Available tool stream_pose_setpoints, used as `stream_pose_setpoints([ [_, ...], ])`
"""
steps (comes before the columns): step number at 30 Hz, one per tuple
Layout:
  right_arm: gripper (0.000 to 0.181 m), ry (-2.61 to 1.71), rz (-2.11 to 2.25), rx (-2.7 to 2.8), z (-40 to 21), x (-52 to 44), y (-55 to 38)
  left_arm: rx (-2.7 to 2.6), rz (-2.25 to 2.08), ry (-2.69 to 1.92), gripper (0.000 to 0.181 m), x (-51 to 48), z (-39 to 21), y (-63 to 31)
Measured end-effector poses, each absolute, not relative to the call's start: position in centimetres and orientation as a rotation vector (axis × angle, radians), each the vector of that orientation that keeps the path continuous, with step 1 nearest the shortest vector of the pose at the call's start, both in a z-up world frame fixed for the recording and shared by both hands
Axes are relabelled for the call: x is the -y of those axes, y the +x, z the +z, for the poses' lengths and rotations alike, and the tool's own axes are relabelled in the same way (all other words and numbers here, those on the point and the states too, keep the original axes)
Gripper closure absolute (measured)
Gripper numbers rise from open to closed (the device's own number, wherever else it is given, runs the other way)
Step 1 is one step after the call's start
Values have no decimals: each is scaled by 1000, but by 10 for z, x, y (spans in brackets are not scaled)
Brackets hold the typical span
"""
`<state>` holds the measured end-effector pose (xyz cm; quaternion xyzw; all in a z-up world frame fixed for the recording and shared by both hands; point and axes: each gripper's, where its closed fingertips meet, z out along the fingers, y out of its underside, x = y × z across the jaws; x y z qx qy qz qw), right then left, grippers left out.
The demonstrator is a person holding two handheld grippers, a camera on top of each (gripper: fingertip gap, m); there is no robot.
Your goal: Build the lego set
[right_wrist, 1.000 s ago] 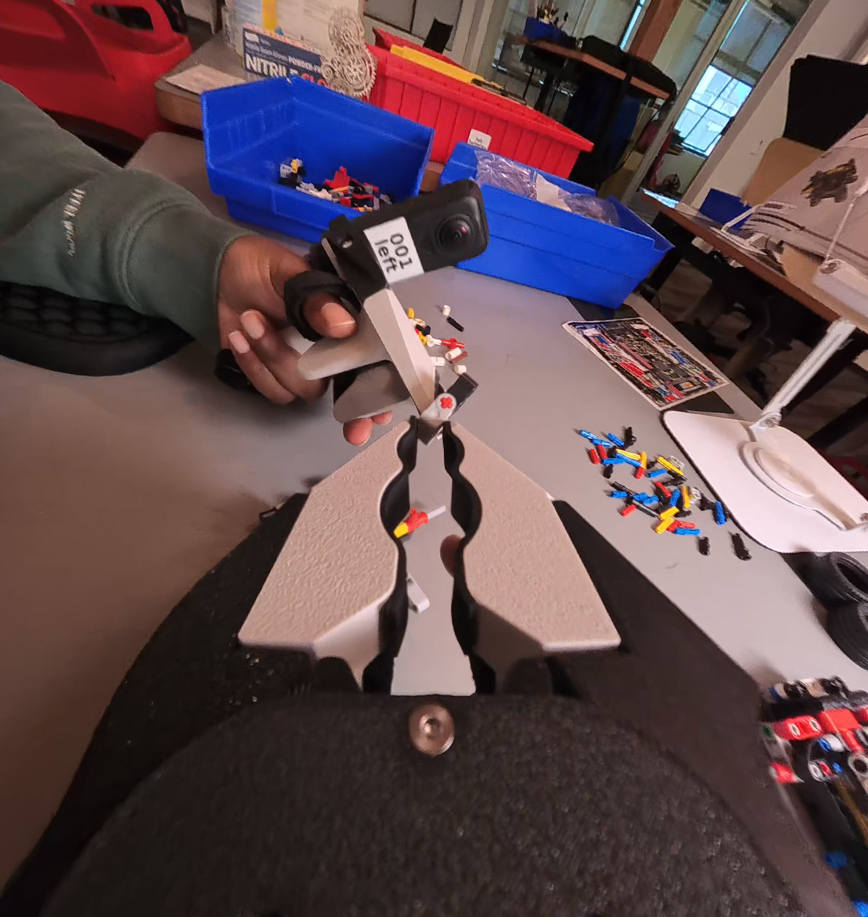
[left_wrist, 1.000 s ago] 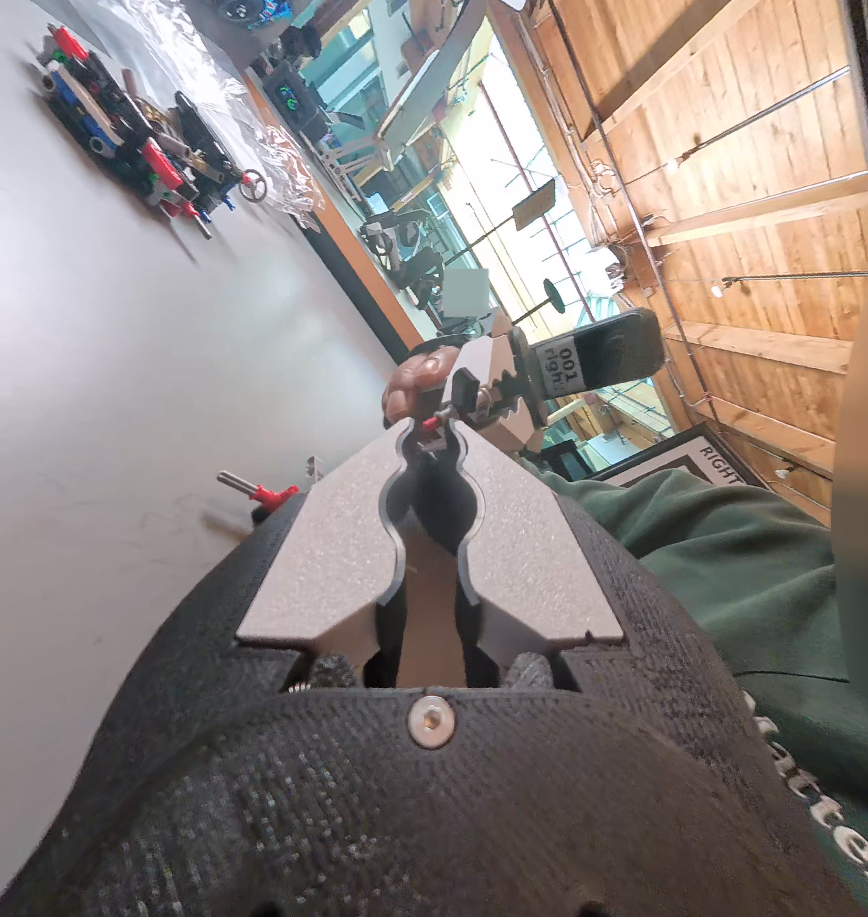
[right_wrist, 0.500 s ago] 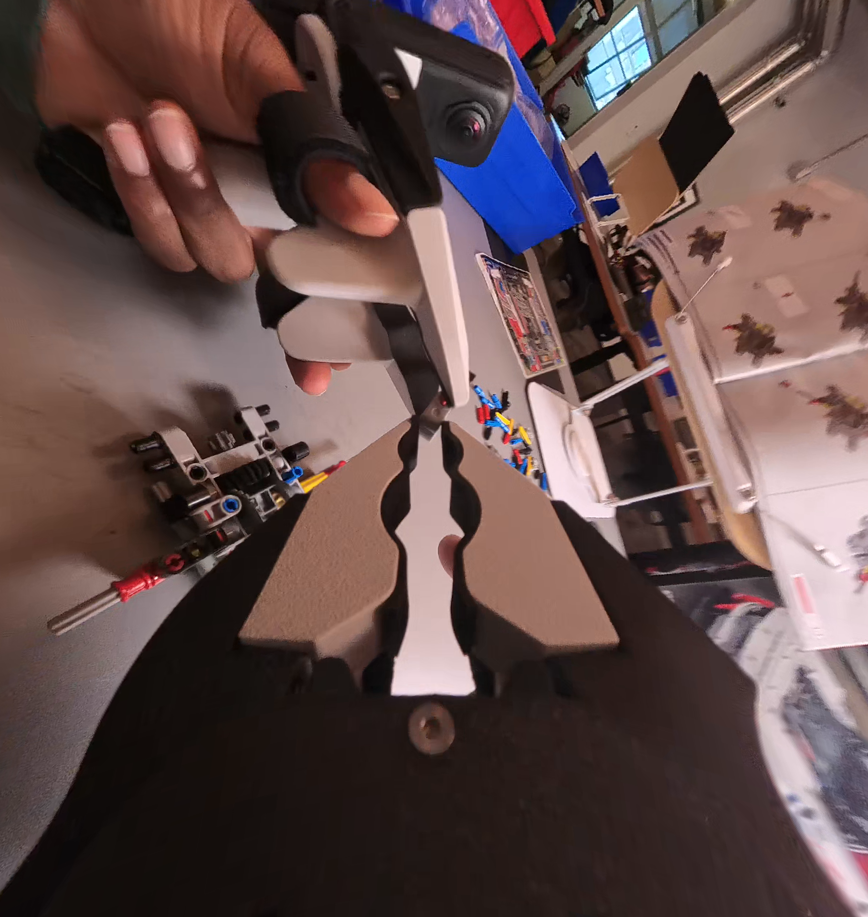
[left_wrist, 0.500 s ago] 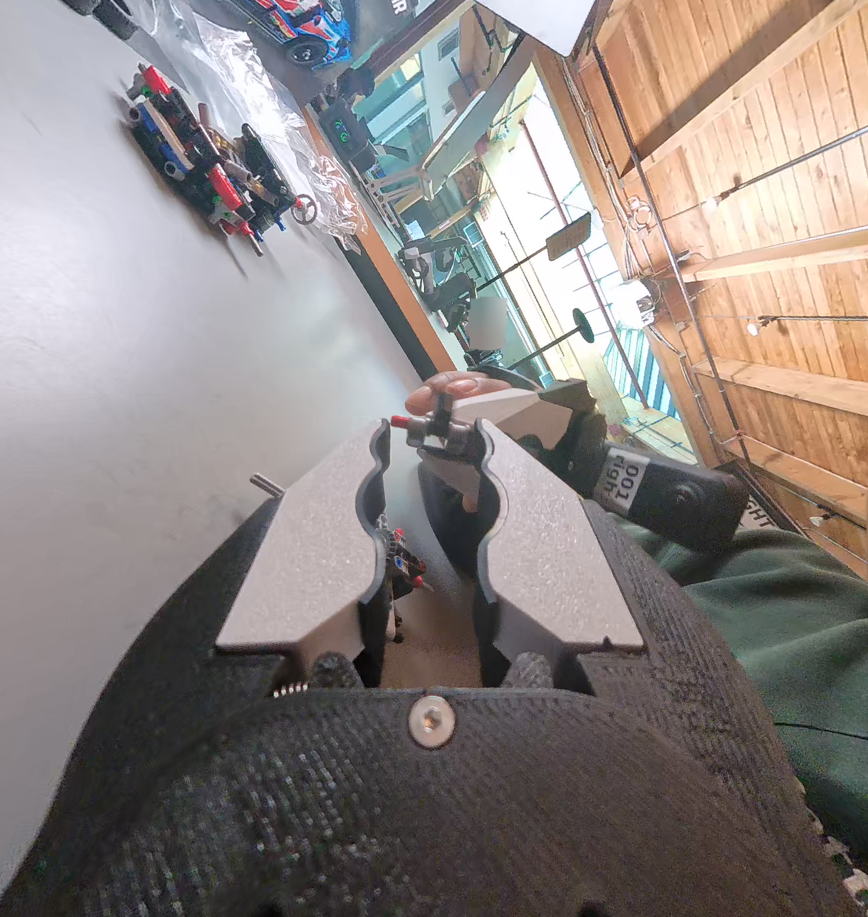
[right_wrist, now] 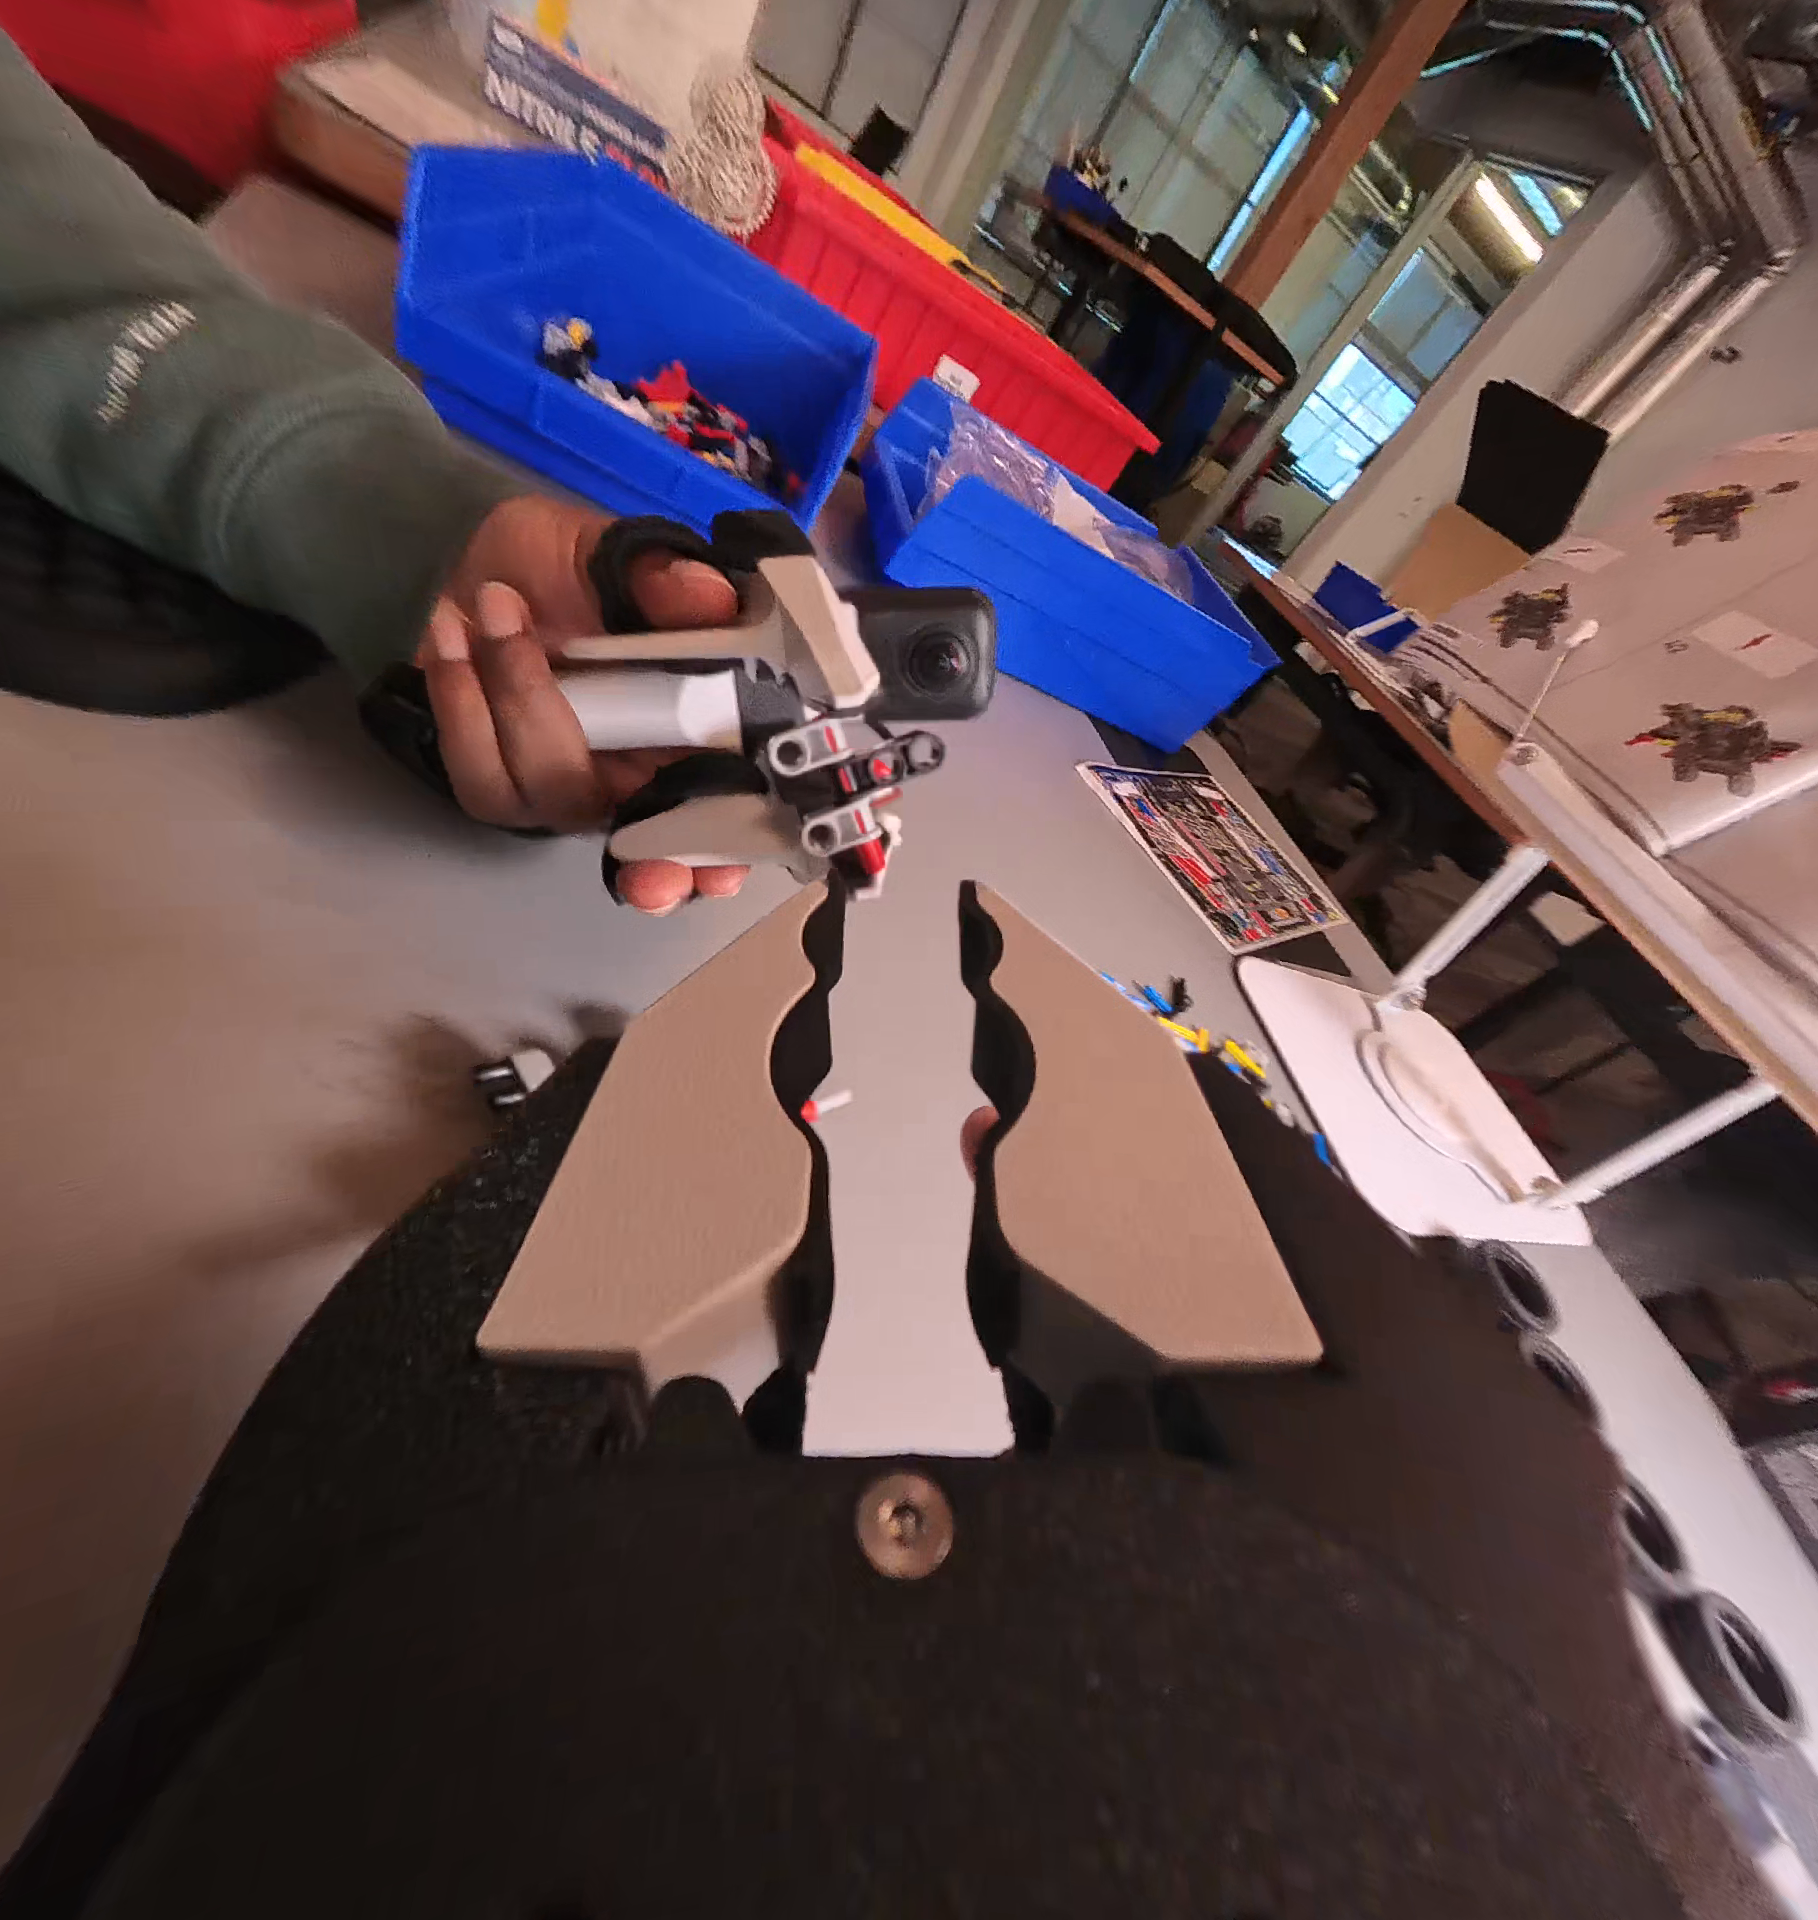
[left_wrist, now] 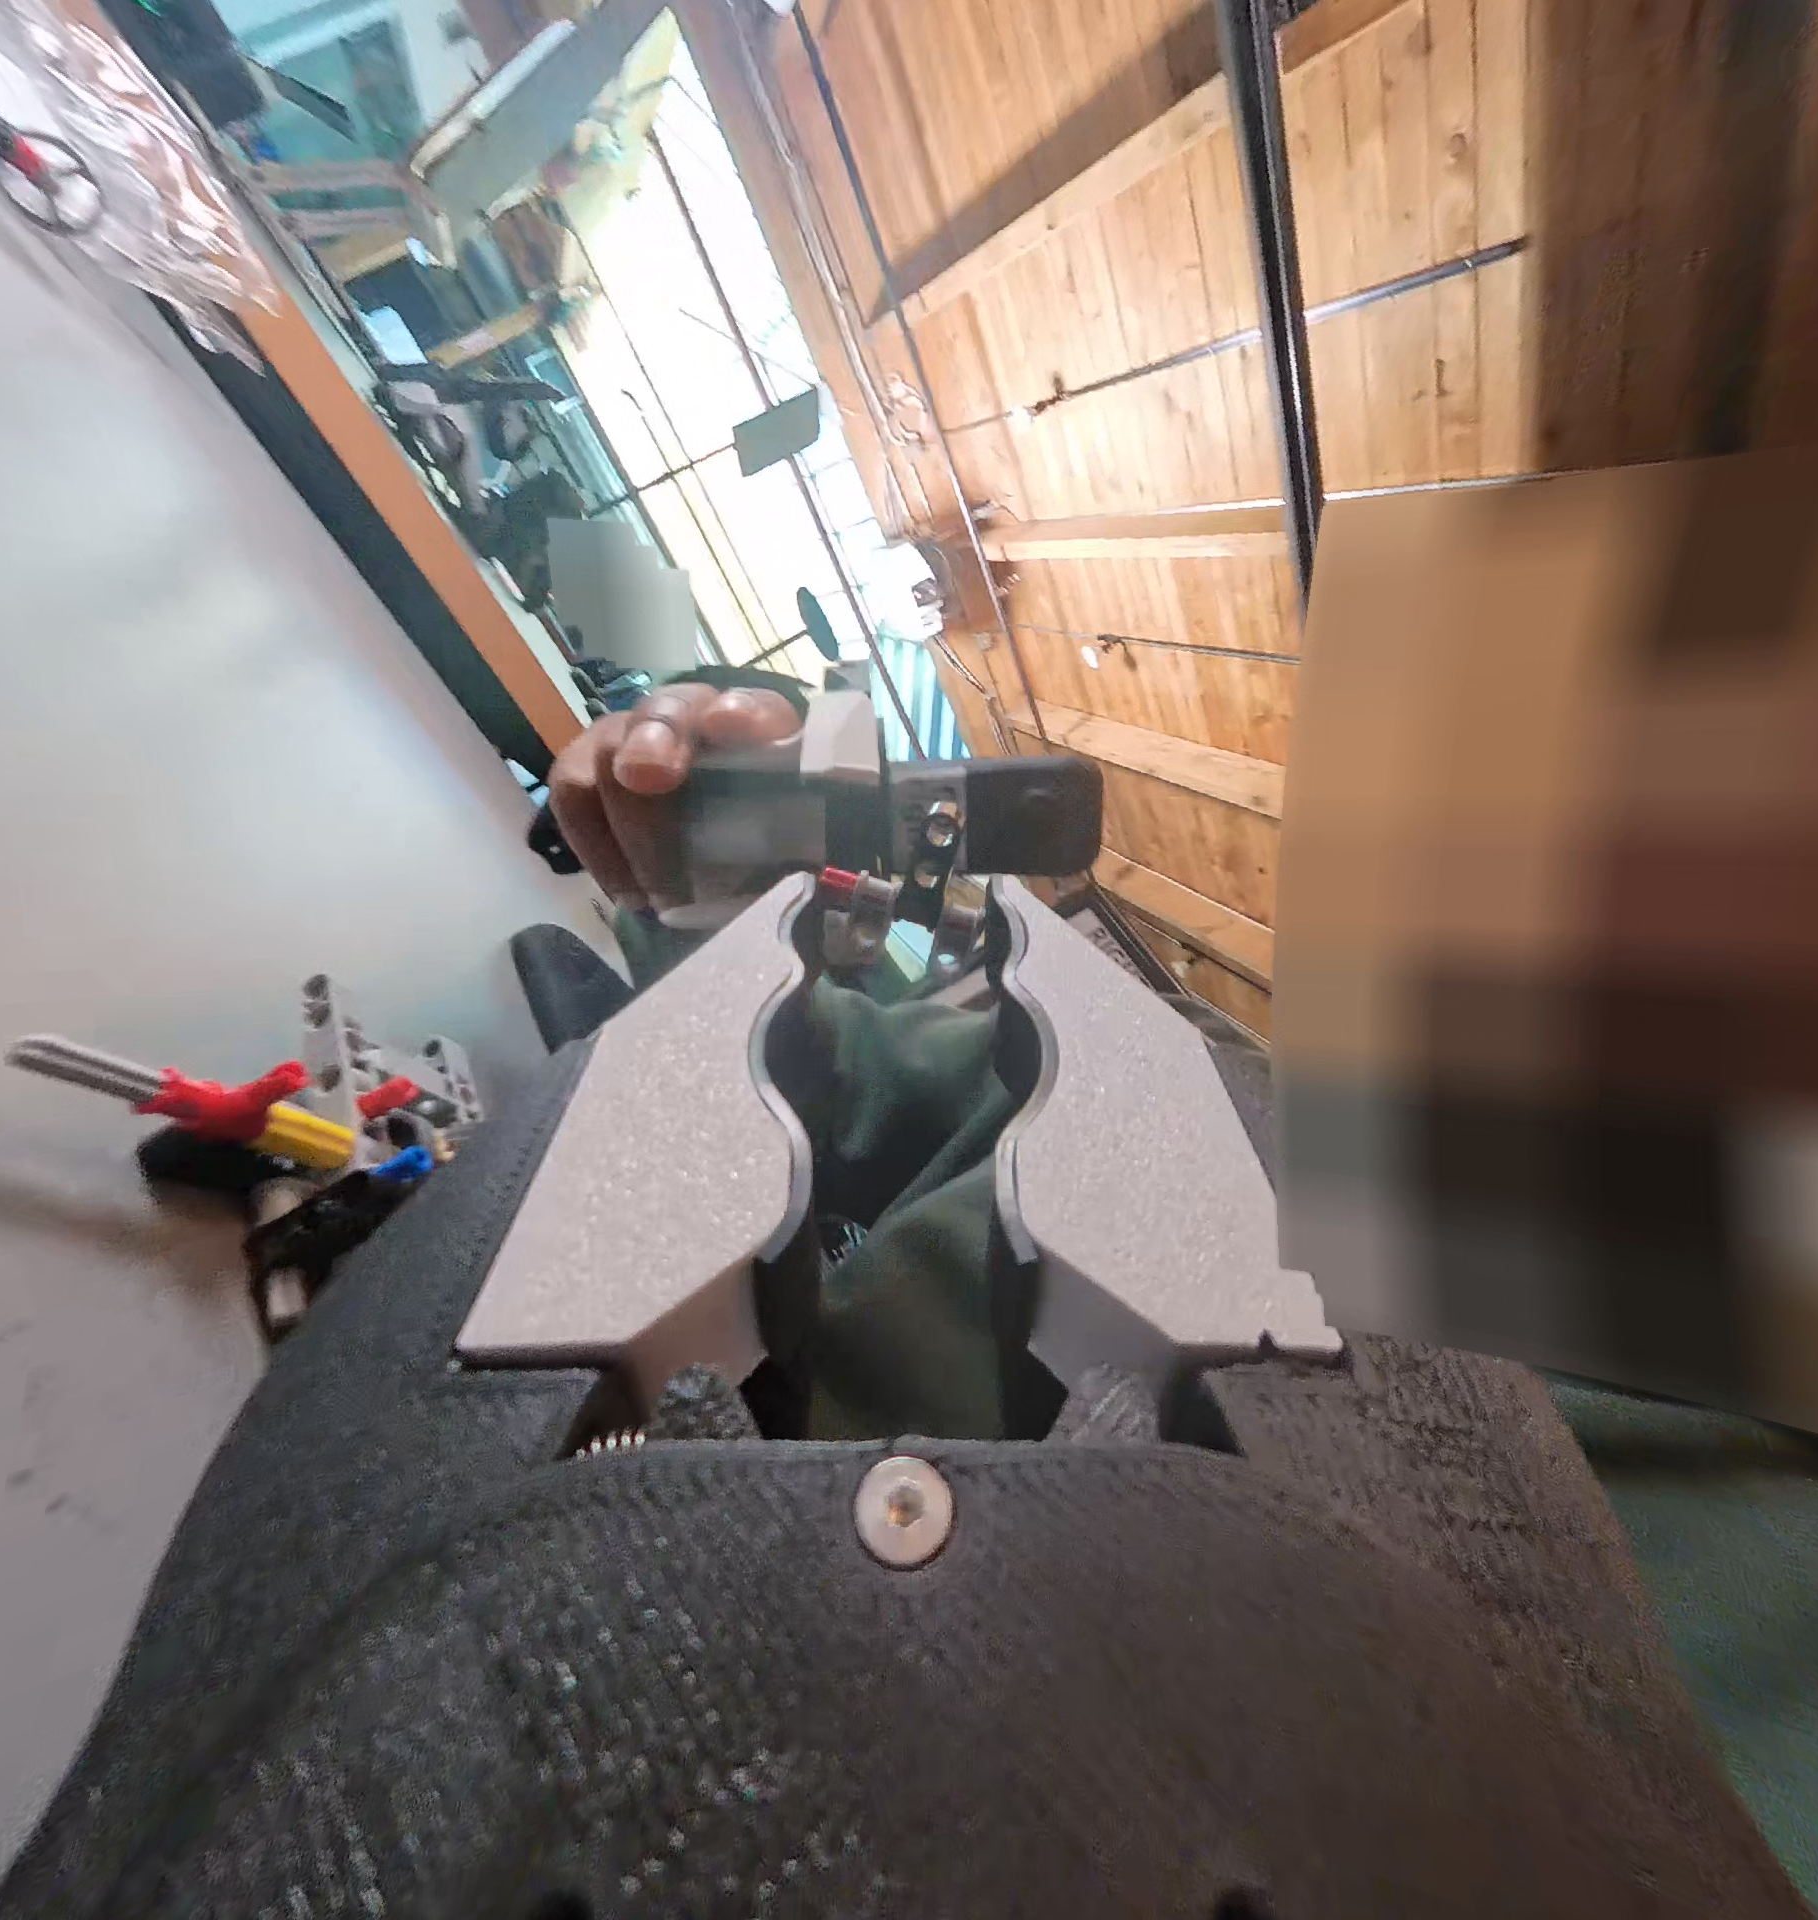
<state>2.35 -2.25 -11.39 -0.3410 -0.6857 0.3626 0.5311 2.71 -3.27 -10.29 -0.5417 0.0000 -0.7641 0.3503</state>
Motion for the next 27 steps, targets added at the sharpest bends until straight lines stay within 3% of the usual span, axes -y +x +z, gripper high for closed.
stream_pose_setpoints([
  [12, 166, -731, 954, 1738, -115, 50, 29, -77, -2043, -1411, 152, 43, -102, 43],
  [22, 166, -1026, 770, 1895, -163, 11, 31, -166, -1363, -1746, 150, 14, -143, 19],
  [25, 166, -1012, 755, 1947, -173, 19, 29, -208, -1318, -1829, 153, 15, -156, 27],
  [27, 166, -1001, 763, 1952, -174, 23, 28, -234, -1325, -1859, 166, 18, -161, 31],
])
